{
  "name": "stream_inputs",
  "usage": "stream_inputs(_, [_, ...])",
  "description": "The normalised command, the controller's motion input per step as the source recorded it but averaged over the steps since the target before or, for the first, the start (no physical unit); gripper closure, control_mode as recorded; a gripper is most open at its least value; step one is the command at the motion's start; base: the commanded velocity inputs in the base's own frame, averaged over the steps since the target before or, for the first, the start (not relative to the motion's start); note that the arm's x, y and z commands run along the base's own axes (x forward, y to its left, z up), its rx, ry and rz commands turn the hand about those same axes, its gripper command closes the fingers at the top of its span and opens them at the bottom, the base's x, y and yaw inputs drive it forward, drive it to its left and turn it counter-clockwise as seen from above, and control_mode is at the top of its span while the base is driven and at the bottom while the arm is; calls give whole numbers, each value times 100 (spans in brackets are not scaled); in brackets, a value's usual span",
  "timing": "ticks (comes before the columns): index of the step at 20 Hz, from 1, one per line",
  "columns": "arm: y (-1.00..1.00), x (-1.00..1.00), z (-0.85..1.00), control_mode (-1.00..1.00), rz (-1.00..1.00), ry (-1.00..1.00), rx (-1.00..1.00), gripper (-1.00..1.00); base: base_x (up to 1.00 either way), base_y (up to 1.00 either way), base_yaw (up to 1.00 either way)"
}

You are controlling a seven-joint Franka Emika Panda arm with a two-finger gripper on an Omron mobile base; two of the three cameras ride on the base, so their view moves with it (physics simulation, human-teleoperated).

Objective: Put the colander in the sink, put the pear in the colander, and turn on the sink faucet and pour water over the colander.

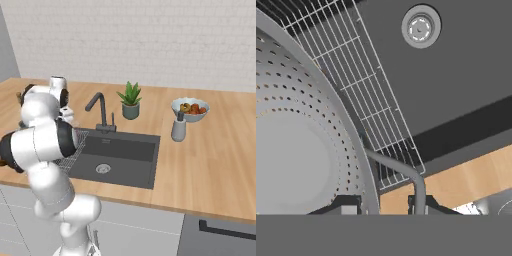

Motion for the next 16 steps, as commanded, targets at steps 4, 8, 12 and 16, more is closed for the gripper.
stream_inputs(4, [-100, -48, 0, -100, -8, 6, 0, 100, 0, 0, 0])
stream_inputs(8, [-96, -14, 0, -100, 0, 0, 0, 100, 0, 0, 0])
stream_inputs(12, [-91, 0, 0, -100, 0, 0, 0, 100, 0, 0, 0])
stream_inputs(16, [-88, 0, 0, -100, 0, 0, 0, 100, 0, 0, 0])
